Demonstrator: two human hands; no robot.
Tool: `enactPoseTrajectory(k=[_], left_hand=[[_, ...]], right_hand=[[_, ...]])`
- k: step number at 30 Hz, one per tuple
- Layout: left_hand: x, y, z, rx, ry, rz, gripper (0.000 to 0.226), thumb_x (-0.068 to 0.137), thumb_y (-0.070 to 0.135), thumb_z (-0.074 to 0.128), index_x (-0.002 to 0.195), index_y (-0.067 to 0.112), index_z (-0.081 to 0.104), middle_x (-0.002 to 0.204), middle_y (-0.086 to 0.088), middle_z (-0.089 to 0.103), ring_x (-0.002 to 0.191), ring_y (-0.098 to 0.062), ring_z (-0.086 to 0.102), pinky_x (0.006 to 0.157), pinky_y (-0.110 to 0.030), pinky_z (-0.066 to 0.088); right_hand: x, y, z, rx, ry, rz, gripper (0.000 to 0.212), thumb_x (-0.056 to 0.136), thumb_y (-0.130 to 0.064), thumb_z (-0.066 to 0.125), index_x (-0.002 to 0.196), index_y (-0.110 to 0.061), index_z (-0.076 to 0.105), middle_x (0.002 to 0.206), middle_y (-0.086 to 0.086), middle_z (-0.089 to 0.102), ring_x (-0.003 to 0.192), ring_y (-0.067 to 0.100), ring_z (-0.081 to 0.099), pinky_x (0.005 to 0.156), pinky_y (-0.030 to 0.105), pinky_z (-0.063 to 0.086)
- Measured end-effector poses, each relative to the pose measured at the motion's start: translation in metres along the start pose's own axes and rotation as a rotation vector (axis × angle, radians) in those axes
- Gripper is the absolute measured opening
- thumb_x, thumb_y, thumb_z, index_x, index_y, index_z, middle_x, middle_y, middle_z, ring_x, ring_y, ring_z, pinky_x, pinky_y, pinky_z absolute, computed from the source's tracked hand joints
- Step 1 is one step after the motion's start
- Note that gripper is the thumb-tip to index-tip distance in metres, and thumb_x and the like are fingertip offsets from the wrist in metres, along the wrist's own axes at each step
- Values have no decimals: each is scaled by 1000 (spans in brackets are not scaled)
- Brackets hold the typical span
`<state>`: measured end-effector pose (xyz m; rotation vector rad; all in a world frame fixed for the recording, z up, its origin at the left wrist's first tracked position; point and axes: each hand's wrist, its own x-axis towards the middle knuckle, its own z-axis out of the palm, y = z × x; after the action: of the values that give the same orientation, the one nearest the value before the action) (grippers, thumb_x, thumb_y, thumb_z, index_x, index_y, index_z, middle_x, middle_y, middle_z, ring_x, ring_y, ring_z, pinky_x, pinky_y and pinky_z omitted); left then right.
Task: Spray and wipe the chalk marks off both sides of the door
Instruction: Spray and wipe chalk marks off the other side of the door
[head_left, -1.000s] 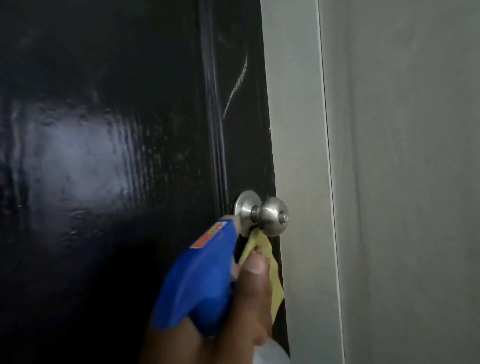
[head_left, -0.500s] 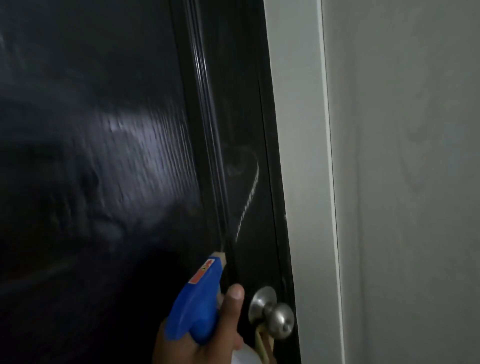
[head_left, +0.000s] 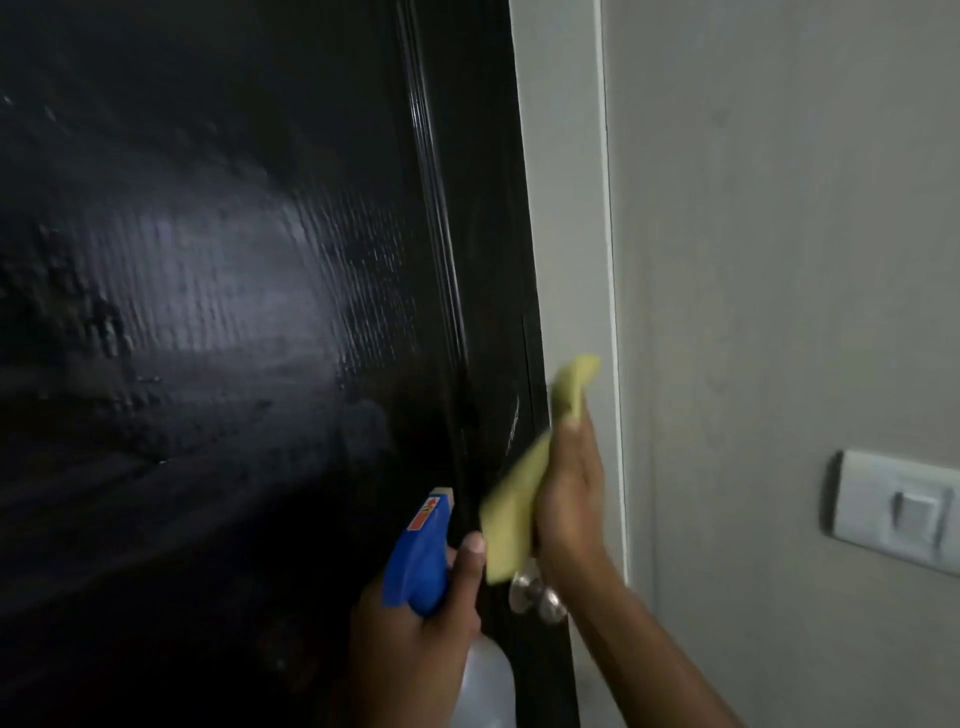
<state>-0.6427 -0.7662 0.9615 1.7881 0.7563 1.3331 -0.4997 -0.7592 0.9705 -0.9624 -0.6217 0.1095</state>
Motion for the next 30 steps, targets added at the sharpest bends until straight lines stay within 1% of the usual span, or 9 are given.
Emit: enactPoseTrajectory(k=[4, 10, 14, 17, 20, 26, 28, 29, 30], left_hand=[[0, 10, -11, -26, -5, -16, 25, 80, 31, 75, 66, 34, 56, 48, -5, 61, 47, -8, 60, 56, -16, 43], [26, 7, -21, 21, 61, 99, 29, 76, 39, 83, 63, 21, 63, 44, -7, 59, 47, -8, 61, 59, -2, 42], [38, 4, -27, 59, 38, 147, 24, 68, 67, 67, 70, 43, 69, 44, -1, 60, 46, -2, 61, 63, -1, 42], [50, 9, -23, 87, 65, 131, 25, 78, 38, 78, 58, 41, 63, 43, -8, 59, 43, -12, 60, 62, -3, 42], [62, 6, -12, 67, 64, 78, 12, 73, 58, 68, 64, 50, 66, 45, -7, 60, 43, -12, 60, 61, -10, 44], [73, -15, -16, 24, -60, -112, 58, 49, 67, 70, 70, 13, 60, 41, -6, 58, 39, -12, 59, 59, -13, 49], [78, -66, -25, -82, -54, -286, 108, 1, 84, 73, 72, 6, 51, 31, -4, 52, 26, -12, 51, 57, -25, 56], [86, -83, -30, -165, -50, -317, 114, -7, 86, 70, 76, 10, 49, 30, -3, 51, 24, -12, 50, 68, -32, 58], [86, -74, -31, -183, -150, -270, 97, 10, 82, 80, 77, 18, 52, 35, -1, 55, 31, -11, 54, 75, -31, 57]], right_hand=[[70, -15, 78, -406, -179, -344, 56, 107, -41, 25, 160, -27, 13, 168, -7, 11, 155, 16, 4, 126, 50, 5], [60, 80, 80, -353, -78, -301, 54, 108, -38, 27, 158, -42, 6, 166, -22, 6, 154, 3, 2, 126, 44, 8], [3, 170, 28, -292, 57, 44, 53, 95, -69, 20, 145, -56, 10, 167, -8, 14, 154, 14, 15, 125, 50, 17], [-5, 165, 26, -321, 62, 182, 44, 96, -66, 19, 137, -63, 4, 165, -13, 9, 155, 18, 9, 125, 45, 11], [34, 108, 46, -229, -36, -27, 39, 105, -51, 22, 142, -58, 12, 162, -20, 12, 155, 10, 9, 126, 45, 10], [133, 11, 116, -270, -177, -510, 49, 110, -29, 29, 158, -26, 23, 162, -17, 16, 156, 13, 1, 125, 48, -3], [126, 42, 109, -290, -80, -500, 49, 109, -29, 29, 158, -27, 22, 163, -18, 16, 155, 9, 3, 126, 44, 1], [114, 66, 99, -290, -13, -434, 49, 109, -32, 28, 157, -32, 20, 162, -20, 16, 154, 5, 5, 126, 42, 5], [98, 91, 86, -282, 68, -331, 48, 108, -38, 26, 155, -37, 19, 161, -22, 17, 153, 3, 8, 126, 40, 9]])
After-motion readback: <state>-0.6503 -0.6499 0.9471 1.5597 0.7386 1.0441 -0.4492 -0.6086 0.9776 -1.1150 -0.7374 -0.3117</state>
